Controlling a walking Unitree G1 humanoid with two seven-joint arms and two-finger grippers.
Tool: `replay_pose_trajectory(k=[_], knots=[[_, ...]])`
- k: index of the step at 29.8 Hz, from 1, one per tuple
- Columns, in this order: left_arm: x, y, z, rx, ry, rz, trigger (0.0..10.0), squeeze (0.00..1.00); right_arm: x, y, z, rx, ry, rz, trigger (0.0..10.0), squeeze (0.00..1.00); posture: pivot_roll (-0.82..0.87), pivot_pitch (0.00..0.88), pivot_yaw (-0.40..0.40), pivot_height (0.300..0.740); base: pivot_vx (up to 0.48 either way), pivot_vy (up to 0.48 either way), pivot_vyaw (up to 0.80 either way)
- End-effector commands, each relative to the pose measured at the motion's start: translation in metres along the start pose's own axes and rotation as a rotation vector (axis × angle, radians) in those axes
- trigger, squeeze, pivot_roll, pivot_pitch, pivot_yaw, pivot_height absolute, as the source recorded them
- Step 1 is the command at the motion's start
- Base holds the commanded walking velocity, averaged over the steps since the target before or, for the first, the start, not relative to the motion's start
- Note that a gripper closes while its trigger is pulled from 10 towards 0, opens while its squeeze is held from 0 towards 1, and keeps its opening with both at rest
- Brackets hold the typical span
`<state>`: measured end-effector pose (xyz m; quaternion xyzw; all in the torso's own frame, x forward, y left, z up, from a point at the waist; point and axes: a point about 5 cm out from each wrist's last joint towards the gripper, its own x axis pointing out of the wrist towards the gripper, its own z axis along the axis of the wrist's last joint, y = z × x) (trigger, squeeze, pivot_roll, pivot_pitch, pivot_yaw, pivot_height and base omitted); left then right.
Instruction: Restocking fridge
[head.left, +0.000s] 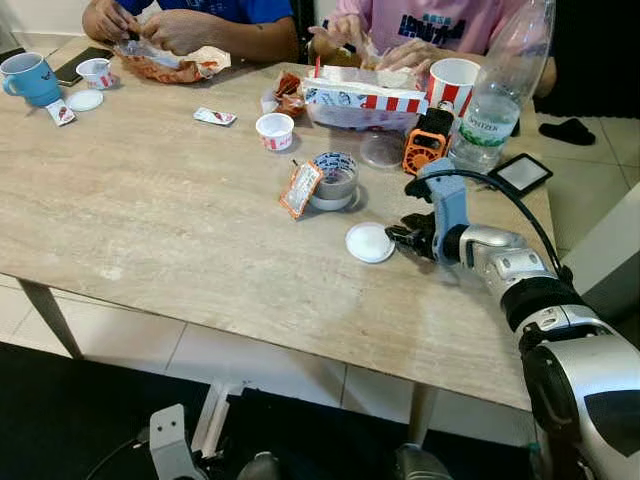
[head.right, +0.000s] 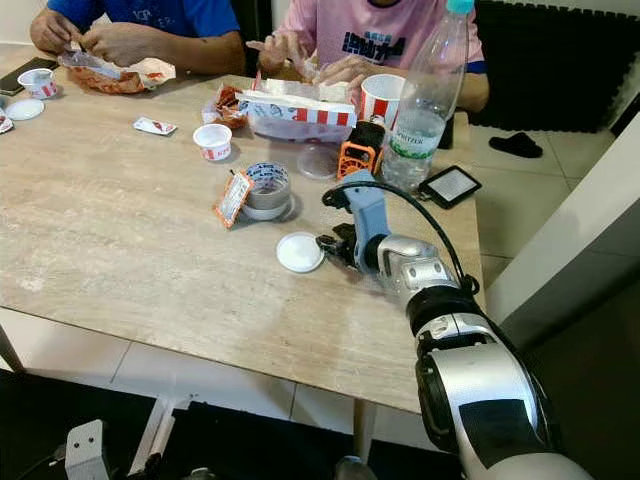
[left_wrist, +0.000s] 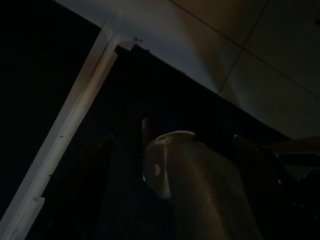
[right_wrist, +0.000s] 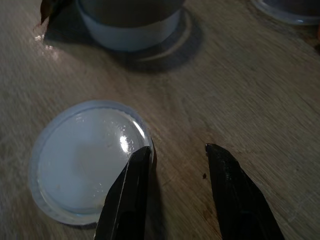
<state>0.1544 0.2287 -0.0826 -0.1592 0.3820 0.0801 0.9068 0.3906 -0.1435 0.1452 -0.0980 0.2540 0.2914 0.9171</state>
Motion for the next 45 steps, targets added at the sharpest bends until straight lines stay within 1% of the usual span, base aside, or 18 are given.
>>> replay_pose_trajectory(k=[1, 4, 5, 6, 8, 9, 10, 16, 21, 24, 28, 31, 37, 38, 41, 43, 44, 45], knots=[[-0.002, -0.002, -0.01, 0.005, 0.028, -0.005, 10.0, 0.0, 0.003, 0.002, -0.028, -0.013, 0.118, -0.007, 10.0, 0.0, -0.05, 0.125, -0.012, 0.74, 0.0, 0.0, 0.0], [-0.002, -0.002, -0.01, 0.007, 0.029, -0.005, 10.0, 0.0, 0.004, 0.002, -0.036, -0.08, 0.17, -0.024, 9.8, 0.0, -0.05, 0.119, -0.014, 0.74, 0.0, 0.0, 0.0], [-0.002, -0.002, -0.009, 0.008, 0.028, -0.005, 10.0, 0.0, 0.004, 0.004, -0.038, -0.084, 0.178, -0.016, 5.8, 0.0, -0.05, 0.119, -0.014, 0.74, 0.0, 0.0, 0.0], [-0.002, -0.002, -0.009, 0.008, 0.028, -0.005, 10.0, 0.0, 0.005, 0.005, -0.039, -0.086, 0.183, -0.011, 5.8, 0.0, -0.05, 0.114, -0.017, 0.74, 0.0, 0.0, 0.0], [-0.002, -0.003, -0.009, 0.008, 0.028, -0.005, 10.0, 0.0, 0.005, 0.006, -0.041, -0.096, 0.196, -0.001, 2.9, 0.0, -0.05, 0.114, -0.017, 0.74, 0.0, 0.0, 0.0], [-0.002, -0.003, -0.009, 0.008, 0.028, -0.005, 10.0, 0.0, 0.005, 0.006, -0.041, -0.096, 0.196, -0.001, 2.9, 0.0, -0.05, 0.114, -0.017, 0.74, 0.0, 0.0, 0.0], [-0.002, -0.003, -0.009, 0.008, 0.028, -0.005, 10.0, 0.0, 0.006, 0.007, -0.042, -0.095, 0.197, 0.006, 0.0, 0.0, -0.05, 0.114, -0.017, 0.74, 0.0, 0.0, 0.0], [-0.002, -0.003, -0.01, 0.009, 0.031, -0.008, 10.0, 0.0, 0.006, 0.008, -0.043, -0.096, 0.198, 0.025, 0.0, 0.0, -0.05, 0.114, -0.017, 0.74, 0.0, 0.0, 0.0], [-0.002, -0.005, -0.012, 0.011, 0.035, -0.013, 10.0, 0.0, 0.006, 0.011, -0.041, -0.027, 0.164, 0.072, 0.0, 0.0, -0.05, 0.115, -0.019, 0.74, 0.0, 0.0, 0.0], [-0.001, -0.006, -0.011, 0.01, 0.034, -0.014, 10.0, 0.0, 0.004, 0.008, -0.032, 0.073, 0.085, 0.083, 0.0, 0.0, -0.05, 0.112, -0.021, 0.74, 0.0, 0.0, 0.0], [-0.001, -0.006, -0.011, 0.013, 0.033, -0.015, 10.0, 0.0, 0.002, 0.005, -0.024, 0.142, 0.006, 0.089, 0.0, 0.0, -0.05, 0.106, -0.02, 0.74, 0.0, 0.0, 0.0], [0.0, -0.005, -0.008, 0.011, 0.025, -0.014, 10.0, 0.0, -0.002, 0.001, -0.008, 0.273, -0.135, 0.12, 0.0, 0.0, -0.05, 0.105, -0.02, 0.74, 0.0, 0.0, 0.0], [0.0, -0.004, -0.005, 0.004, 0.013, -0.009, 10.0, 0.0, -0.004, 0.0, 0.001, 0.334, -0.214, 0.145, 0.0, 0.0, -0.05, 0.106, -0.018, 0.74, 0.0, 0.0, 0.0], [0.001, 0.0, 0.002, -0.024, -0.016, 0.012, 10.0, 0.0, -0.006, 0.0, 0.006, 0.355, -0.26, 0.159, 0.0, 0.0, -0.05, 0.107, -0.017, 0.74, 0.0, 0.0, 0.0], [0.001, 0.007, 0.011, -0.068, -0.058, 0.043, 10.0, 0.0, -0.006, 0.0, 0.008, 0.366, -0.283, 0.166, 0.0, 0.0, -0.05, 0.108, -0.016, 0.74, 0.0, 0.0, 0.0], [-0.002, 0.027, 0.032, -0.173, -0.16, 0.12, 10.0, 0.0, -0.005, 0.002, 0.01, 0.372, -0.301, 0.175, 0.0, 0.0, -0.04, 0.11, -0.015, 0.74, 0.0, 0.0, 0.0], [-0.002, 0.027, 0.032, -0.173, -0.16, 0.12, 10.0, 0.0, -0.005, 0.002, 0.01, 0.372, -0.301, 0.175, 0.0, 0.0, -0.04, 0.11, -0.015, 0.74, 0.0, 0.0, 0.0], [-0.004, 0.035, 0.041, -0.205, -0.198, 0.146, 10.0, 0.0, -0.004, 0.003, 0.006, 0.34, -0.273, 0.159, 0.0, 0.0, -0.04, 0.112, -0.012, 0.74, 0.0, 0.0, 0.0]])
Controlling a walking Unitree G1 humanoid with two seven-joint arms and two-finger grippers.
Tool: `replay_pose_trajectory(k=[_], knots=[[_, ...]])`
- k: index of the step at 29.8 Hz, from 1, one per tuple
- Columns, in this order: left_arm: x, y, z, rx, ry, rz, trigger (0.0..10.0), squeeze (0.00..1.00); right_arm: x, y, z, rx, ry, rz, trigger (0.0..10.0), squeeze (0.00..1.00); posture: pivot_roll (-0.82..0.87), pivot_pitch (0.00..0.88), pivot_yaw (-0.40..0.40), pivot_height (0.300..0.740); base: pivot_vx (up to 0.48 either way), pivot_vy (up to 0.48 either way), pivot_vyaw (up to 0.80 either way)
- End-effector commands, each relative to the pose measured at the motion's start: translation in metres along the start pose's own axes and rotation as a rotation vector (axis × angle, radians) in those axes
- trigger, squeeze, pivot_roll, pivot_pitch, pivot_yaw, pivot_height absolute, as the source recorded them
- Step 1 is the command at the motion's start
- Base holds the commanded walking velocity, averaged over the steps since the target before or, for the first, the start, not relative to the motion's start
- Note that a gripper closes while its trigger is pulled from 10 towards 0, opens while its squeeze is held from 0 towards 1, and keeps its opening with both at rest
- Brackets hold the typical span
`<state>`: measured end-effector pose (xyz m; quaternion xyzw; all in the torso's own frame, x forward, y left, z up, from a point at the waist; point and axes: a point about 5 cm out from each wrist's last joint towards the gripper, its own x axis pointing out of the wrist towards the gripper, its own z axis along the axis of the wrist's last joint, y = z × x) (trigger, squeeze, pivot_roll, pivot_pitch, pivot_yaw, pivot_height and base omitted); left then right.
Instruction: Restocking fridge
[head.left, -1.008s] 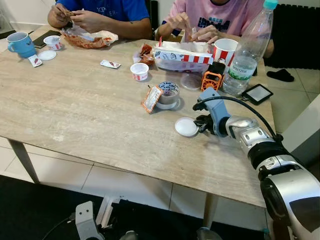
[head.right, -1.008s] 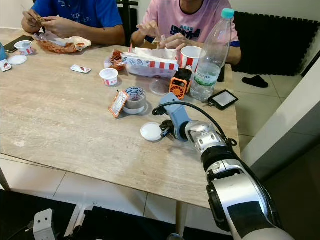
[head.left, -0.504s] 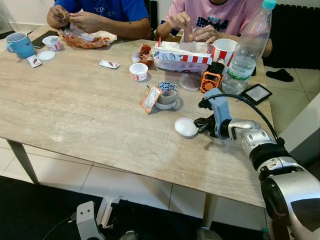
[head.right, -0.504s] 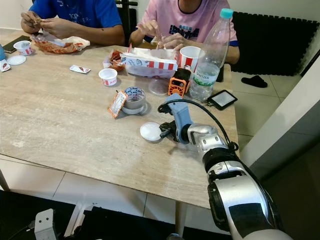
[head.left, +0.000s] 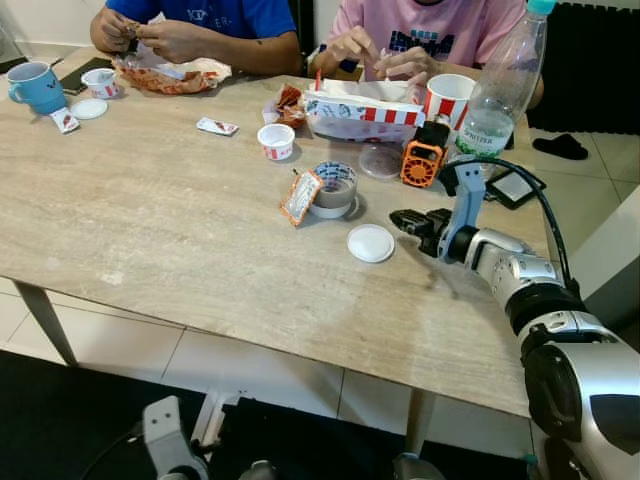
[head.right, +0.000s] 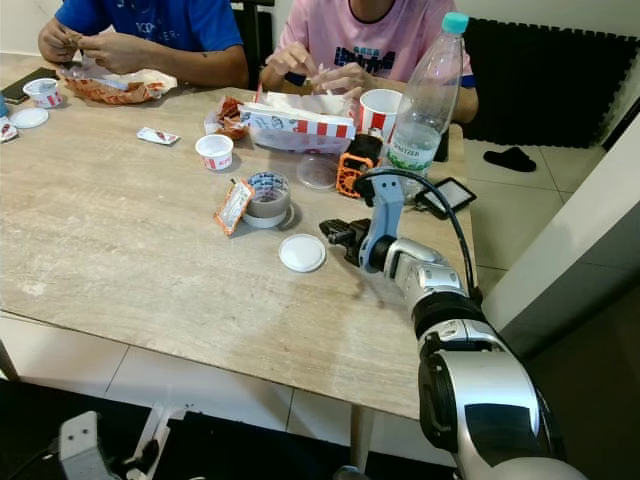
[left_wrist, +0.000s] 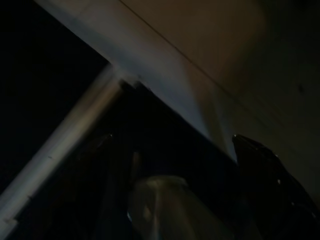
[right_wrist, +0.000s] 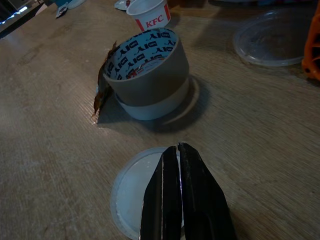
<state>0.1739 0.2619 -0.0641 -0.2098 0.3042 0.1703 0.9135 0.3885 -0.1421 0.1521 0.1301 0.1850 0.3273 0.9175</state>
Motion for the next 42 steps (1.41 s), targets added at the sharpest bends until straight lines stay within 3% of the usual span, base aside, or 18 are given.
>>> replay_pose_trajectory(k=[1, 2, 3, 6, 7, 8, 9, 16, 17, 18, 19, 26, 42], knots=[[-0.002, 0.013, 0.007, -0.031, -0.033, 0.047, 10.0, 0.0, 0.001, 0.001, 0.001, -0.025, -0.003, -0.006, 0.0, 0.0, -0.04, 0.112, -0.012, 0.74, 0.0, 0.0, 0.0], [-0.002, 0.013, 0.007, -0.031, -0.033, 0.047, 10.0, 0.0, 0.001, 0.001, 0.001, -0.025, -0.003, -0.006, 0.0, 0.0, -0.04, 0.112, -0.012, 0.74, 0.0, 0.0, 0.0], [-0.002, 0.017, 0.014, -0.036, -0.053, 0.059, 10.0, 0.0, 0.001, -0.002, -0.004, -0.084, 0.039, -0.051, 10.0, 0.0, -0.04, 0.113, -0.012, 0.74, 0.0, 0.0, 0.0], [-0.002, 0.019, 0.017, -0.022, -0.055, 0.059, 10.0, 0.0, 0.002, -0.004, -0.01, -0.132, 0.071, -0.105, 10.0, 0.0, -0.04, 0.113, -0.012, 0.74, 0.0, 0.0, 0.0], [-0.003, 0.018, 0.014, -0.013, -0.044, 0.053, 10.0, 0.0, 0.002, -0.007, -0.013, -0.14, 0.089, -0.145, 10.0, 0.93, -0.04, 0.116, -0.009, 0.74, 0.0, 0.0, 0.0], [-0.003, 0.018, 0.014, -0.013, -0.044, 0.053, 10.0, 0.0, 0.002, -0.007, -0.013, -0.14, 0.089, -0.145, 10.0, 0.93, -0.04, 0.116, -0.009, 0.74, 0.0, 0.0, 0.0], [-0.003, 0.015, 0.008, -0.004, -0.025, 0.044, 10.0, 0.0, 0.001, -0.009, -0.016, -0.15, 0.107, -0.177, 10.0, 1.0, -0.04, 0.115, -0.009, 0.74, 0.0, 0.0, 0.0], [-0.007, 0.005, -0.017, 0.021, 0.06, 0.015, 10.0, 0.0, 0.0, -0.012, -0.021, -0.134, 0.15, -0.223, 10.0, 1.0, -0.04, 0.122, -0.01, 0.74, 0.0, 0.0, 0.0], [-0.009, 0.003, -0.024, 0.028, 0.086, 0.012, 10.0, 0.0, 0.0, -0.012, -0.022, -0.136, 0.169, -0.224, 10.0, 0.44, -0.04, 0.122, -0.01, 0.74, 0.0, 0.0, 0.0], [-0.009, 0.003, -0.024, 0.028, 0.086, 0.012, 10.0, 0.0, 0.0, -0.012, -0.022, -0.136, 0.169, -0.224, 10.0, 0.44, -0.04, 0.122, -0.01, 0.74, 0.0, 0.0, 0.0], [-0.011, 0.002, -0.03, 0.034, 0.11, 0.009, 10.0, 0.0, -0.001, -0.012, -0.024, -0.136, 0.186, -0.219, 10.0, 0.0, -0.05, 0.123, -0.011, 0.74, 0.0, 0.0, 0.0], [-0.018, 0.003, -0.049, 0.063, 0.184, 0.002, 10.0, 0.0, -0.001, -0.01, -0.023, -0.131, 0.205, -0.189, 10.0, 0.0, -0.06, 0.126, -0.017, 0.74, 0.0, 0.0, 0.0], [-0.022, -0.004, -0.062, 0.09, 0.235, -0.027, 10.0, 0.0, -0.002, -0.011, -0.011, -0.122, 0.17, -0.185, 10.0, 0.0, -0.07, 0.117, -0.02, 0.74, 0.0, 0.0, 0.0]])
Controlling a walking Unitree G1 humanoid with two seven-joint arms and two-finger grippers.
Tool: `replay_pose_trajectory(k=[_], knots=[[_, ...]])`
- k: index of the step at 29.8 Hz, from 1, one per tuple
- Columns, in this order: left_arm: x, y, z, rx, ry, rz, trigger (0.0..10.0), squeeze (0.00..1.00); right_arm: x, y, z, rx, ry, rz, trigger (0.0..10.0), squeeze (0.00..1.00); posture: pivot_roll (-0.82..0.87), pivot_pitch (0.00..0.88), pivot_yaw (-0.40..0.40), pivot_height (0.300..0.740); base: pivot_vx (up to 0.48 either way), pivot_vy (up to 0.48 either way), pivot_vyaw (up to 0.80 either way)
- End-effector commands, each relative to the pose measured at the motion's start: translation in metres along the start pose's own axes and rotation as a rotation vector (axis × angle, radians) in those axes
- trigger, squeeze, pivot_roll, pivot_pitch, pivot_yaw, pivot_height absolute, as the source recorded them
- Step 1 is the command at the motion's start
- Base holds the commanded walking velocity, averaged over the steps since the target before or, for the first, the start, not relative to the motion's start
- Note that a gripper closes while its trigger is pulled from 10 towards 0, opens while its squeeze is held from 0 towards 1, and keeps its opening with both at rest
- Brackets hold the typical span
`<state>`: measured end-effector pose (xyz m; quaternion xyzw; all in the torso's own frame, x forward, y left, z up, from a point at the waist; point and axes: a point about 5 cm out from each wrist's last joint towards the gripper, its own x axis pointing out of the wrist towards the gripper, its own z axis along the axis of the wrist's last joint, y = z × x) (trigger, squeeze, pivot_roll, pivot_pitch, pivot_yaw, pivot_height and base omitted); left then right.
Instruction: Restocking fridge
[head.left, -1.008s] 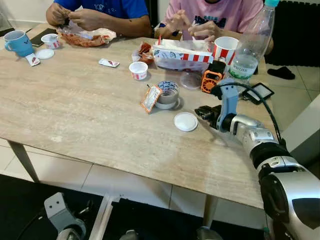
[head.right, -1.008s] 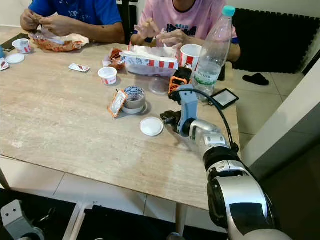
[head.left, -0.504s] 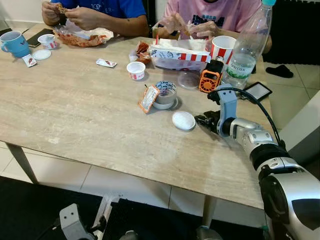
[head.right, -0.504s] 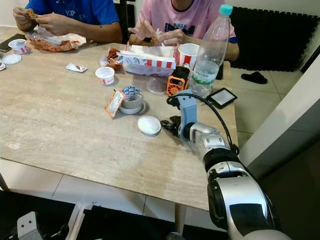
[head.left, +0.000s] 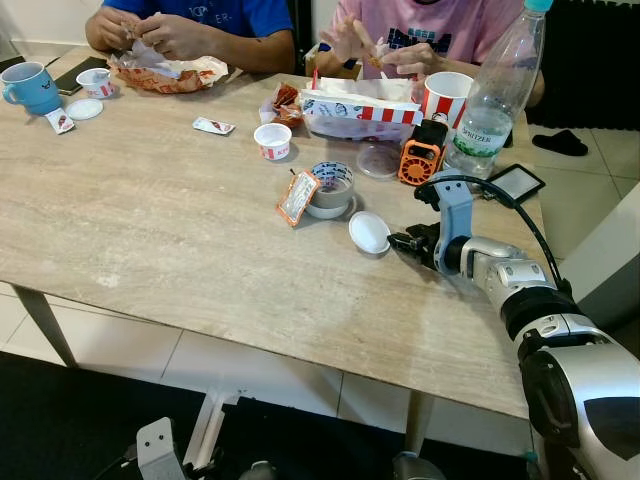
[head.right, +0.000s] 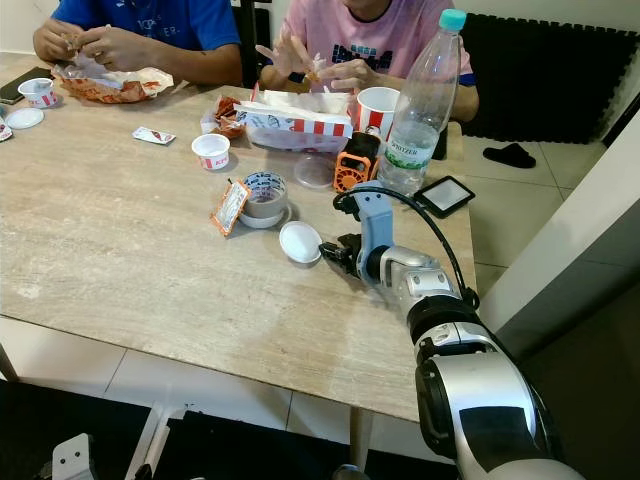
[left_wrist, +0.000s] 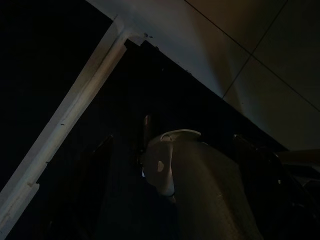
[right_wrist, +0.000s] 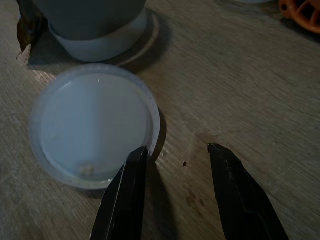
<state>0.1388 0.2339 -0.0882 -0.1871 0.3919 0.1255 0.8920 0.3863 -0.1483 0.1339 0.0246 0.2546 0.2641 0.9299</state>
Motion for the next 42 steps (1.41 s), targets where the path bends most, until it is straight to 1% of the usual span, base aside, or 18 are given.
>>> replay_pose_trajectory(k=[1, 4, 5, 6, 8, 11, 13, 19, 22, 25, 27, 30, 31, 33, 35, 36, 39, 42], knots=[[-0.002, -0.005, -0.014, 0.001, 0.051, -0.007, 10.0, 0.0, -0.002, -0.002, 0.005, -0.002, 0.001, 0.002, 10.0, 0.0, -0.07, 0.118, -0.022, 0.74, 0.0, 0.0, 0.0], [-0.002, -0.006, -0.014, 0.002, 0.051, -0.01, 10.0, 0.0, -0.002, -0.002, 0.005, -0.013, 0.009, 0.007, 10.0, 0.0, -0.07, 0.118, -0.022, 0.74, 0.0, 0.0, 0.0], [-0.002, -0.007, -0.014, 0.004, 0.051, -0.012, 10.0, 0.0, -0.001, 0.0, 0.001, -0.056, 0.046, 0.011, 10.0, 0.0, -0.07, 0.117, -0.025, 0.74, 0.0, 0.0, 0.0], [-0.002, -0.007, -0.014, 0.004, 0.051, -0.012, 10.0, 0.0, -0.001, 0.0, 0.001, -0.056, 0.046, 0.011, 10.0, 0.0, -0.07, 0.117, -0.025, 0.74, 0.0, 0.0, 0.0], [-0.001, -0.007, -0.014, 0.004, 0.051, -0.013, 10.0, 0.0, 0.0, -0.001, -0.008, -0.144, 0.115, -0.011, 10.0, 0.0, -0.07, 0.117, -0.025, 0.74, 0.0, 0.0, 0.0], [-0.001, -0.008, -0.015, 0.005, 0.051, -0.015, 10.0, 0.0, 0.0, -0.001, -0.013, -0.184, 0.148, -0.019, 10.0, 0.0, -0.08, 0.116, -0.026, 0.74, 0.0, 0.0, 0.0], [-0.001, -0.01, -0.015, 0.004, 0.049, -0.018, 10.0, 0.0, 0.001, -0.002, -0.02, -0.244, 0.196, -0.032, 10.0, 0.0, -0.07, 0.117, -0.028, 0.74, 0.0, 0.0, 0.0], [0.001, -0.009, -0.008, -0.021, 0.014, -0.008, 10.0, 0.0, 0.0, -0.004, -0.023, -0.276, 0.211, -0.053, 10.0, 0.0, -0.07, 0.117, -0.032, 0.74, 0.0, 0.0, 0.0], [0.001, -0.003, 0.0, -0.048, -0.02, 0.014, 10.0, 0.0, 0.0, -0.004, -0.022, -0.292, 0.206, -0.052, 10.0, 0.0, -0.06, 0.117, -0.034, 0.74, 0.0, 0.0, 0.0], [0.001, 0.003, 0.007, -0.051, -0.043, 0.026, 10.0, 0.0, 0.001, -0.002, -0.016, -0.354, 0.162, -0.04, 10.0, 0.0, -0.06, 0.117, -0.034, 0.74, 0.0, 0.0, 0.0], [0.001, 0.003, 0.007, -0.051, -0.043, 0.026, 10.0, 0.0, 0.001, -0.002, -0.016, -0.354, 0.162, -0.04, 10.0, 0.0, -0.06, 0.117, -0.034, 0.74, 0.0, 0.0, 0.0], [0.001, 0.004, 0.009, -0.047, -0.047, 0.028, 10.0, 0.0, 0.001, 0.001, 0.001, -0.406, 0.032, -0.032, 10.0, 0.0, -0.06, 0.117, -0.029, 0.74, 0.0, 0.0, 0.0], [0.001, 0.004, 0.009, -0.047, -0.047, 0.028, 10.0, 0.0, 0.001, 0.001, 0.001, -0.406, 0.032, -0.032, 10.0, 0.0, -0.06, 0.117, -0.029, 0.74, 0.0, 0.0, 0.0], [0.001, 0.005, 0.009, -0.051, -0.053, 0.03, 10.0, 0.0, 0.001, 0.005, 0.014, -0.39, -0.065, -0.021, 10.0, 0.0, -0.06, 0.117, -0.029, 0.74, 0.0, 0.0, 0.0], [0.001, 0.005, 0.01, -0.054, -0.055, 0.031, 10.0, 0.0, 0.001, 0.006, 0.017, -0.389, -0.093, -0.023, 10.0, 0.0, -0.06, 0.117, -0.029, 0.74, 0.0, 0.0, 0.0], [0.001, 0.006, 0.011, -0.065, -0.065, 0.034, 10.0, 0.0, 0.003, 0.01, 0.023, -0.377, -0.153, -0.037, 10.0, 0.0, -0.05, 0.123, -0.03, 0.74, 0.0, 0.0, 0.0], [0.001, 0.006, 0.012, -0.067, -0.067, 0.034, 10.0, 0.0, 0.004, 0.012, 0.025, -0.371, -0.172, -0.047, 10.0, 0.0, -0.05, 0.123, -0.03, 0.74, 0.0, 0.0, 0.0], [0.0, 0.006, 0.012, -0.063, -0.066, 0.033, 10.0, 0.0, 0.009, 0.017, 0.02, -0.41, -0.159, -0.078, 10.0, 0.0, -0.05, 0.124, -0.028, 0.74, 0.0, 0.0, 0.0]])
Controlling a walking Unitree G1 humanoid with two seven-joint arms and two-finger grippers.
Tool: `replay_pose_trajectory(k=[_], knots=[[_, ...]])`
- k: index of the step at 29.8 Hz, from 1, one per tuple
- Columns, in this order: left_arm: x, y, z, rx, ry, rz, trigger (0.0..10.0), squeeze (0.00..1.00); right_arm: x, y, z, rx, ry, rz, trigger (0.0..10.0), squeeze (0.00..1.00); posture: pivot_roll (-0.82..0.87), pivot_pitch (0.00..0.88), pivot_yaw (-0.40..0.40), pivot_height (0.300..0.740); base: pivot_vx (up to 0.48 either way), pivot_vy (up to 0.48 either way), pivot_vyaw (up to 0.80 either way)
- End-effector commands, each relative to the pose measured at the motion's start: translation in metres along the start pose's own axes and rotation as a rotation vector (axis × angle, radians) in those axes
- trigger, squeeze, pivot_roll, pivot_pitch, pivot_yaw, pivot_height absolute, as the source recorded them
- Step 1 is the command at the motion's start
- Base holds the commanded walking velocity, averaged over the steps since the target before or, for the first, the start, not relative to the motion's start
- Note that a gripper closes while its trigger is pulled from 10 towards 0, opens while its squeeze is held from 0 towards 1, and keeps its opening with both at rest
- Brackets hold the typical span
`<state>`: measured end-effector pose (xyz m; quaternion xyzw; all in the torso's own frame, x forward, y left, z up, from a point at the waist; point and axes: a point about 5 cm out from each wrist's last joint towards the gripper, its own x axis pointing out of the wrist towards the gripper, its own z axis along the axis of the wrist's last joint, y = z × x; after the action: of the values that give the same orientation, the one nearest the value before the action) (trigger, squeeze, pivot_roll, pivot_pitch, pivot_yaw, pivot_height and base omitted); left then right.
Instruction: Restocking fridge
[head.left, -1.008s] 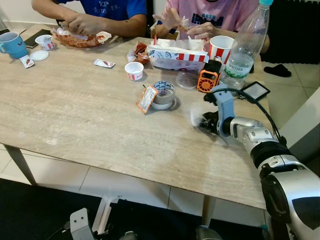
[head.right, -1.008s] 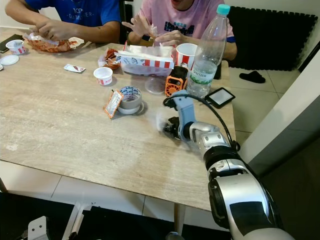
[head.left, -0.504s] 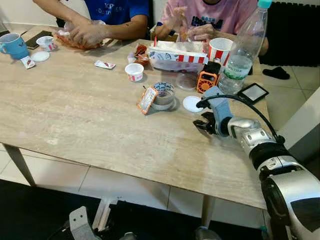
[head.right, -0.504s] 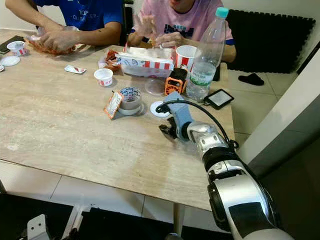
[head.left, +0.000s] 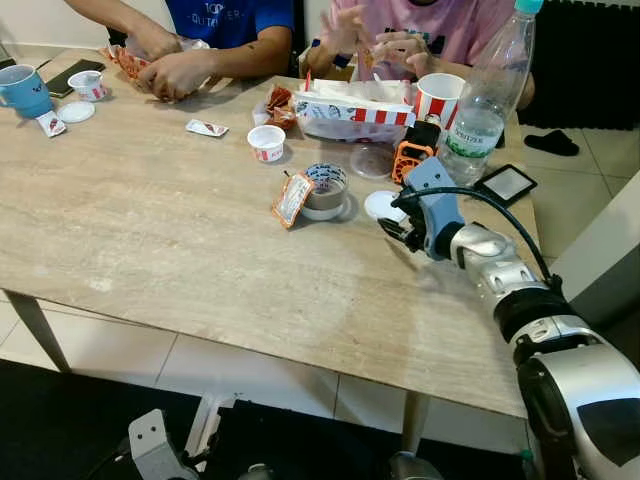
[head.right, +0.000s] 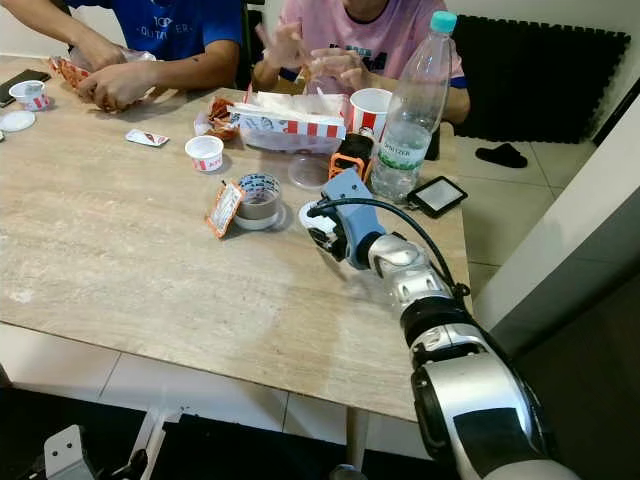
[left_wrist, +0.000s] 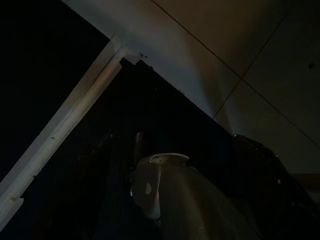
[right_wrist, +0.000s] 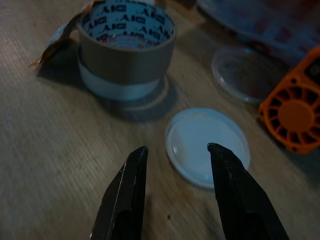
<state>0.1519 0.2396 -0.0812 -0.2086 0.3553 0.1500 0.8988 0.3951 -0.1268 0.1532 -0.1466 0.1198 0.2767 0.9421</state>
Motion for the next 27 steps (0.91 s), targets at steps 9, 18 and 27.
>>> replay_pose_trajectory(k=[9, 18, 27], knots=[[-0.006, 0.008, -0.01, 0.021, 0.022, 0.003, 10.0, 0.0, 0.009, 0.014, -0.006, -0.08, 0.03, -0.059, 0.0, 0.0, -0.03, 0.168, -0.021, 0.74, 0.0, 0.0, 0.0], [-0.01, 0.017, -0.004, 0.011, -0.023, 0.008, 10.0, 0.0, 0.01, 0.001, 0.029, -0.066, -0.068, -0.127, 10.0, 0.0, -0.01, 0.215, -0.021, 0.74, 0.0, 0.0, 0.0], [-0.007, 0.012, 0.004, 0.041, -0.053, -0.03, 10.0, 0.0, 0.014, 0.007, 0.029, -0.132, 0.009, -0.104, 10.0, 0.0, -0.01, 0.257, -0.022, 0.74, 0.0, 0.0, 0.0]])
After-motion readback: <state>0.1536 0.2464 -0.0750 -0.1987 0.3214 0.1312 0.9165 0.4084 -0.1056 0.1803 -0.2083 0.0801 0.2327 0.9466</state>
